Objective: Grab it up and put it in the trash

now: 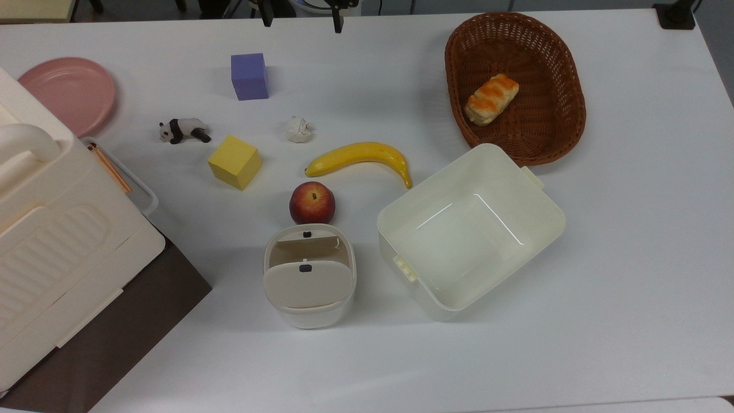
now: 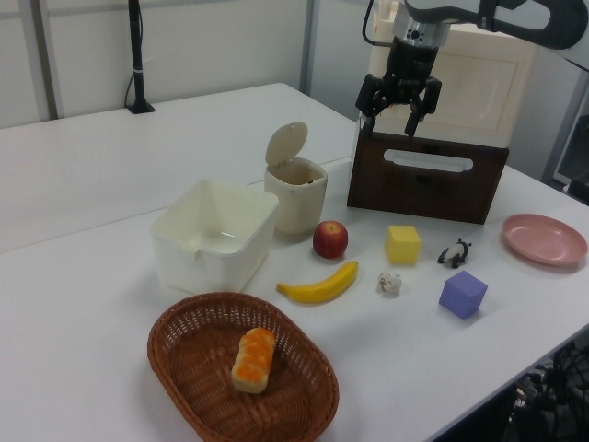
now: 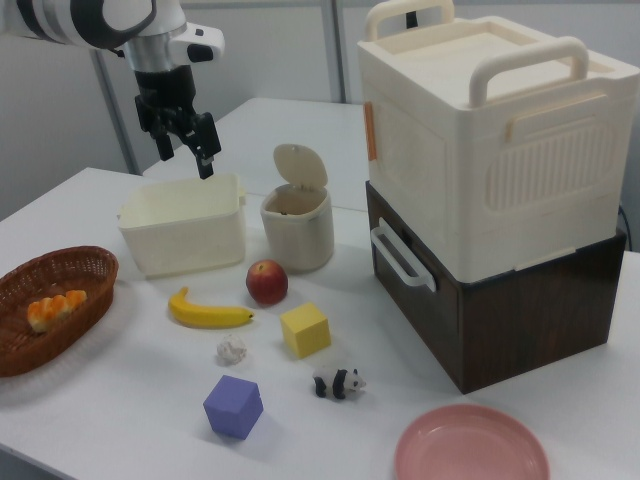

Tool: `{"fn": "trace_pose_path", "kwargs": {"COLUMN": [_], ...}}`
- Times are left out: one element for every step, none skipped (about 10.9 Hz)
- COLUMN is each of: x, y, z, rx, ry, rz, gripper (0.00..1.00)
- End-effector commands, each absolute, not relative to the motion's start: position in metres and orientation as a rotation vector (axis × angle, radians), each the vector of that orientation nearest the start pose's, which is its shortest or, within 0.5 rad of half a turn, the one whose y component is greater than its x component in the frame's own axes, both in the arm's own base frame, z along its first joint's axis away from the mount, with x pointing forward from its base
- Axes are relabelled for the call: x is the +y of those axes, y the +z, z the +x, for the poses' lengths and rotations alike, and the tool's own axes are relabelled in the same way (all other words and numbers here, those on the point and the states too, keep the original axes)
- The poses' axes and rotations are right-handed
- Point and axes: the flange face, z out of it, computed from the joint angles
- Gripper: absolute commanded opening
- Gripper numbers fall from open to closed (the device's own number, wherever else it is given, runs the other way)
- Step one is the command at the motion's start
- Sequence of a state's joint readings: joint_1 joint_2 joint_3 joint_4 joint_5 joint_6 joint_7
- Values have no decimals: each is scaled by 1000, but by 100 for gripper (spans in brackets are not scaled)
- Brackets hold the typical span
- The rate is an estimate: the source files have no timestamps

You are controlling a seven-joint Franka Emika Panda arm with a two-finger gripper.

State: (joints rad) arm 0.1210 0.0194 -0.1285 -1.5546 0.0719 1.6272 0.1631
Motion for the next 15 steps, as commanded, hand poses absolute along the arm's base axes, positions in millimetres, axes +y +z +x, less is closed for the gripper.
{"fn": "trace_pose_path", "kwargs": {"x": [12,12,12,13,13,13,13,13,13,13,12,12,14,14,15], "y": [626,625,625,627,627,627,627,627,626,625,625,625,625,625,620], "z": [560,560,560,559,559,558,558,558,558,558,558,558,558,558,558], "rx": [212,177,98,39,45,45,47,50,52,52,54,54,49,49,48], "ry": [-84,-84,-84,-91,-89,-86,-86,-83,-76,-74,-74,-74,-69,-71,-55], "rz": [-3050,-3054,-3055,-3058,-3056,-3055,-3052,-3049,-3049,-3049,-3049,-3049,-3049,-3049,-3050], "gripper": [100,100,100,100,100,100,100,100,100,100,100,100,100,100,100]}}
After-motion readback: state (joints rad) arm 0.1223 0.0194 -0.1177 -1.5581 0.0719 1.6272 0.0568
